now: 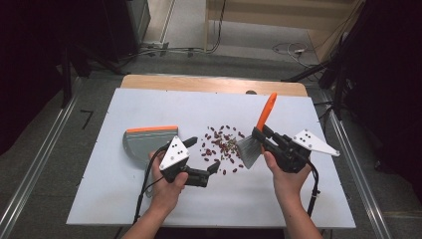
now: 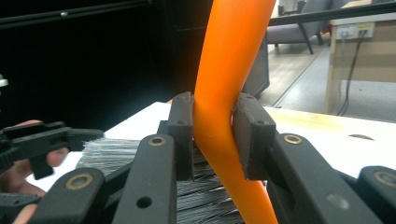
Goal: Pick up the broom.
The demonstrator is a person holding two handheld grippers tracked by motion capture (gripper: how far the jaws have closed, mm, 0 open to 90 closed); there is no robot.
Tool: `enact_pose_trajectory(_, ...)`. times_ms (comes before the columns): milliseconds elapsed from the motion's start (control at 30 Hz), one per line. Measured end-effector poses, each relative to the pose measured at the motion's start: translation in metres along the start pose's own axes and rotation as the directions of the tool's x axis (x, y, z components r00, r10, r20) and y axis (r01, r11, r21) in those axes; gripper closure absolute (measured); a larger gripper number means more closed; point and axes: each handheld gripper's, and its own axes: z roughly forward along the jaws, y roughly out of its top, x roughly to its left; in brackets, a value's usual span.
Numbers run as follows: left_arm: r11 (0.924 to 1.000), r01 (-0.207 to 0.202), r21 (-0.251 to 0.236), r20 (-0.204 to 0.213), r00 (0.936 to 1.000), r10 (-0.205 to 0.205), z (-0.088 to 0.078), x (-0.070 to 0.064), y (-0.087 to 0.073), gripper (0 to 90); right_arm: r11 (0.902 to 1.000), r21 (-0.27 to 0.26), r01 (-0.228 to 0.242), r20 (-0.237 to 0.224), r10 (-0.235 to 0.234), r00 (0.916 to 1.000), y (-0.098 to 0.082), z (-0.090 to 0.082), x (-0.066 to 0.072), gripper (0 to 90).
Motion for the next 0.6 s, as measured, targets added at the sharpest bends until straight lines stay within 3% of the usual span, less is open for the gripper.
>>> enact_pose_trajectory(200, 0.9998, 0.004, 0.018, 0.045, 0.999, -0.004, 0.008, -0.011, 0.002, 3.0, 1.0, -0.001, 0.006, -0.026, -0.006, 0.9996, -0.002, 0.005, 0.015, 69.0)
enact_pose_trajectory(367, 0.9987, 0.006, 0.05, 0.107, 0.9942, -0.011, 0.018, -0.022, -0.001, 5.1, 0.9996, 0.005, 0.026, -0.039, -0.026, 0.9989, -0.004, 0.01, 0.028, 69.0)
enact_pose_trajectory(500, 0.9976, 0.01, 0.069, 0.111, 0.9936, -0.017, 0.022, -0.028, -0.003, 9.6, 0.9994, 0.007, 0.033, -0.049, -0.032, 0.9983, -0.006, 0.011, 0.033, 69.0)
enact_pose_trajectory(533, 0.997, 0.019, 0.074, 0.089, 0.9957, -0.026, 0.024, -0.03, -0.003, 15.9, 0.9991, 0.008, 0.041, -0.055, -0.041, 0.9976, -0.007, 0.013, 0.038, 69.0)
enact_pose_trajectory(600, 0.9967, 0.029, 0.075, 0.087, 0.9956, -0.036, 0.026, -0.031, -0.003, 23.2, 0.999, 0.009, 0.044, -0.061, -0.043, 0.9972, -0.008, 0.014, 0.041, 69.0)
